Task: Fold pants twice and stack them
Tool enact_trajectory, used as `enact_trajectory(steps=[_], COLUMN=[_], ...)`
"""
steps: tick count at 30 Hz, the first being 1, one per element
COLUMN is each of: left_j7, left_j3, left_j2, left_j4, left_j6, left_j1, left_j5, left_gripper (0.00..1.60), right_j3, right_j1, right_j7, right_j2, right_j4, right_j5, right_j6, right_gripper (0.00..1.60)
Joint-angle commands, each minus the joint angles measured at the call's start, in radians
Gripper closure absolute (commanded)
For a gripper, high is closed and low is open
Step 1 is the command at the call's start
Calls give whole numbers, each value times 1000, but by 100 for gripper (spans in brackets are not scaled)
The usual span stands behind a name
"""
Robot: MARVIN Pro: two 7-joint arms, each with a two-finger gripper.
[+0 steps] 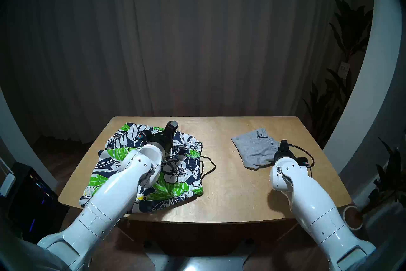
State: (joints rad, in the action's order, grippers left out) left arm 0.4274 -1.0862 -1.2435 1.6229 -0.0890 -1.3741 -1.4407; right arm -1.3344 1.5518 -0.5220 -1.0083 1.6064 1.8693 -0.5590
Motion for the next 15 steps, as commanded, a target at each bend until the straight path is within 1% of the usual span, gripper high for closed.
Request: enact_trajectory(steps=[1, 2, 6, 9, 15], left_j7=[-4, -4, -3, -3, 0], left_j3=[0, 0, 1, 0, -2], left_j2=[-15, -16, -21, -23, -28], left_j4=[4, 2, -5, -10, -17], left_j6=[-2, -1, 2, 4, 6], left_j1=[34, 35, 41, 44, 48], left_j5=[7, 7, 8, 8, 8], left_gripper=[0, 0, 0, 0, 0], right_j3=[-15, -16, -27, -27, -17], right_j1=[-24, -24, -22, -27, -62], right_j7=[22, 24, 58, 62, 120], right_j2=[3, 3, -12, -13, -47], right_j4=[24, 22, 11, 21, 4], right_j5=[-2, -1, 7, 4, -3], right_j6=[0, 1, -5, -4, -2], right_gripper=[152, 160, 160, 160, 160])
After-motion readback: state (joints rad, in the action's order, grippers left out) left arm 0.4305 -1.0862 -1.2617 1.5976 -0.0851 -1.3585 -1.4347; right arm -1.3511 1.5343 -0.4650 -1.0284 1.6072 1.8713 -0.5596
